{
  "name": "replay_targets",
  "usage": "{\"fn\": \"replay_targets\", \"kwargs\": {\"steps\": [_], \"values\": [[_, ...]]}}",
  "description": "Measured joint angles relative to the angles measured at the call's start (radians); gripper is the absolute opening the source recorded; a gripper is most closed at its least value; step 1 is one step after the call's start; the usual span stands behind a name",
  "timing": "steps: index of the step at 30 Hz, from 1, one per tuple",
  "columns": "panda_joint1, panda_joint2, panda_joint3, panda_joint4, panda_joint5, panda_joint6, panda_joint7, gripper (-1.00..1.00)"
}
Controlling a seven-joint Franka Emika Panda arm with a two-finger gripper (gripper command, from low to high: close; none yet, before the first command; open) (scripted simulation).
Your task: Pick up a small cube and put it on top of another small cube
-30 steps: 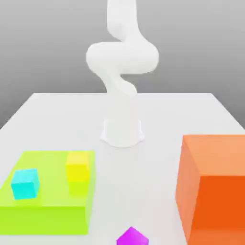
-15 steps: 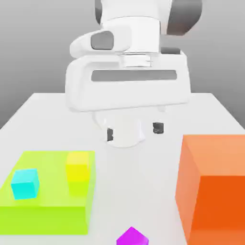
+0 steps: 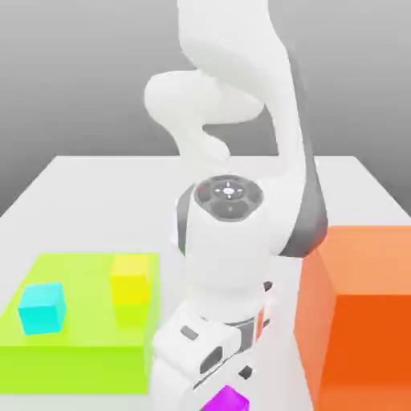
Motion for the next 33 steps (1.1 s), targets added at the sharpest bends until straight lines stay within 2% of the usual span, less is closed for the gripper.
{"fn": "replay_targets", "kwargs": {"steps": [7,12,21,33], "values": [[0.000,0.000,0.000,0.000,0.000,-0.001,0.000,-1.00],[0.011,-0.157,-0.020,-0.036,-0.013,-0.123,0.022,-1.00],[-0.061,-0.482,-0.115,-0.196,-0.057,-0.286,0.333,-1.00],[-0.256,-0.887,-0.114,-0.413,-0.134,-0.471,0.764,-1.00]]}}
